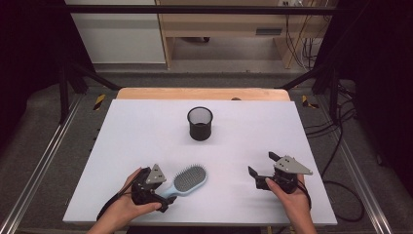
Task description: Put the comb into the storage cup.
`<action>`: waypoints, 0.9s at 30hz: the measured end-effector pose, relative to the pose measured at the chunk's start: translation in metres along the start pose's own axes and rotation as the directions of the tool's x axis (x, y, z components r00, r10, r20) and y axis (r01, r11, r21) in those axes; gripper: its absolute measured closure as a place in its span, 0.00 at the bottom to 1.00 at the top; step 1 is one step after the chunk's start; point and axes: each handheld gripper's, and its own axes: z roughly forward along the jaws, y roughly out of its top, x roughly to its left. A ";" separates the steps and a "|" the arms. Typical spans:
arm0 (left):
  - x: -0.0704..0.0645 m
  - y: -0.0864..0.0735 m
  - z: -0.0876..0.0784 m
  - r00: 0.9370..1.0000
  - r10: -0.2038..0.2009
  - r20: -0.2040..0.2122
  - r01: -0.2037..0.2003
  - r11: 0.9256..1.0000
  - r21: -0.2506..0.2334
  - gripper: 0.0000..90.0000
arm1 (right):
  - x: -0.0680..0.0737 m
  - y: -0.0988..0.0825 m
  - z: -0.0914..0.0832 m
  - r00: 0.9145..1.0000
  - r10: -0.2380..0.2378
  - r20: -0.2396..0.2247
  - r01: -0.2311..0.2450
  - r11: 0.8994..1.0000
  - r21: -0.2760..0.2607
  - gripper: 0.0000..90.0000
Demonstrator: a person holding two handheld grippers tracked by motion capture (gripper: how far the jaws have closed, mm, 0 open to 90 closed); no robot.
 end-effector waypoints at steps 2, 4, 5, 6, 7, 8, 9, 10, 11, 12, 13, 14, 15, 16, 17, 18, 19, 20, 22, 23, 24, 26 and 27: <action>-0.001 0.001 0.002 1.000 0.007 0.001 -0.007 1.000 0.005 0.09 | -0.001 0.000 0.000 1.000 0.002 0.001 -0.002 1.000 -0.002 0.10; -0.002 0.002 0.003 1.000 0.016 0.007 -0.016 1.000 0.010 0.08 | -0.001 0.001 -0.001 1.000 0.003 0.001 -0.003 1.000 -0.003 0.10; -0.002 0.002 0.003 1.000 0.017 0.007 -0.017 1.000 0.008 0.08 | -0.001 0.000 -0.001 1.000 0.004 0.001 -0.004 1.000 -0.001 0.10; -0.002 0.002 0.004 1.000 0.017 0.006 -0.017 1.000 0.011 0.08 | 0.000 0.000 -0.001 1.000 0.002 0.001 -0.002 1.000 0.000 0.09; -0.002 0.001 0.005 1.000 0.018 0.005 -0.018 1.000 0.018 0.08 | 0.000 0.001 -0.001 1.000 0.002 0.002 -0.002 1.000 -0.001 0.09; -0.002 0.001 0.005 1.000 0.021 0.001 -0.021 0.999 0.025 0.08 | 0.000 0.001 -0.001 1.000 0.003 0.003 -0.003 1.000 -0.003 0.09; -0.003 0.001 0.005 1.000 0.021 -0.003 -0.020 1.000 0.023 0.09 | 0.000 0.001 -0.002 1.000 0.002 0.003 -0.002 1.000 -0.004 0.09; -0.003 0.001 0.005 1.000 0.018 -0.001 -0.018 1.000 0.023 0.10 | 0.001 0.001 -0.002 1.000 0.003 0.002 -0.002 1.000 -0.005 0.09; -0.003 0.001 0.005 1.000 0.018 0.003 -0.018 1.000 0.025 0.10 | 0.001 0.001 -0.003 1.000 0.001 0.001 -0.001 1.000 -0.006 0.09; -0.003 0.001 0.005 1.000 0.020 0.005 -0.020 0.999 0.028 0.10 | 0.001 0.001 -0.003 1.000 0.000 0.000 0.000 1.000 -0.007 0.09; -0.003 0.001 0.005 1.000 0.023 0.006 -0.023 0.999 0.029 0.11 | 0.001 0.001 -0.003 1.000 0.002 0.001 -0.002 1.000 -0.006 0.09; -0.003 0.002 0.004 1.000 0.023 0.013 -0.023 0.999 0.029 0.13 | 0.000 0.001 -0.003 1.000 0.003 0.002 -0.003 1.000 -0.006 0.09; -0.003 0.002 0.004 1.000 0.018 0.023 -0.019 0.999 0.030 0.18 | 0.000 0.001 -0.003 1.000 0.003 0.003 -0.003 1.000 -0.006 0.09; -0.003 0.002 0.005 0.999 0.018 0.029 -0.020 0.999 0.035 0.21 | 0.000 0.001 -0.003 1.000 0.003 0.003 -0.003 1.000 -0.006 0.09; -0.003 0.002 0.005 0.999 0.021 0.028 -0.022 0.999 0.037 0.20 | 0.000 0.001 -0.002 1.000 0.003 0.004 -0.003 1.000 -0.006 0.09; -0.003 0.002 0.005 0.999 0.023 0.026 -0.024 0.999 0.040 0.21 | 0.000 0.001 -0.002 1.000 0.003 0.004 -0.003 1.000 -0.005 0.09; -0.003 0.002 0.005 0.999 0.019 0.027 -0.020 0.999 0.040 0.21 | 0.000 0.001 -0.003 1.000 0.003 0.004 -0.003 1.000 -0.005 0.09; -0.003 0.002 0.005 0.999 0.017 0.029 -0.018 0.999 0.043 0.21 | 0.000 0.001 -0.003 1.000 0.002 0.003 -0.002 1.000 -0.006 0.09; -0.003 0.002 0.005 0.999 0.020 0.031 -0.022 0.999 0.048 0.22 | 0.000 0.001 -0.003 1.000 0.003 0.003 -0.003 1.000 -0.006 0.09; -0.002 0.002 0.005 0.999 0.022 0.034 -0.023 0.998 0.051 0.22 | 0.001 0.001 -0.003 1.000 0.004 0.004 -0.004 1.000 -0.005 0.09; -0.002 0.002 0.004 0.999 0.021 0.036 -0.023 0.998 0.051 0.22 | 0.001 0.001 -0.003 1.000 0.003 0.003 -0.003 1.000 -0.004 0.09; -0.001 0.002 0.004 0.999 0.021 0.044 -0.024 0.998 0.056 0.24 | 0.001 0.001 -0.002 1.000 -0.002 0.004 0.002 1.000 -0.002 0.09; -0.001 0.002 0.005 0.999 0.022 0.045 -0.024 0.998 0.060 0.24 | 0.001 0.001 -0.002 1.000 -0.002 0.003 0.002 1.000 -0.002 0.09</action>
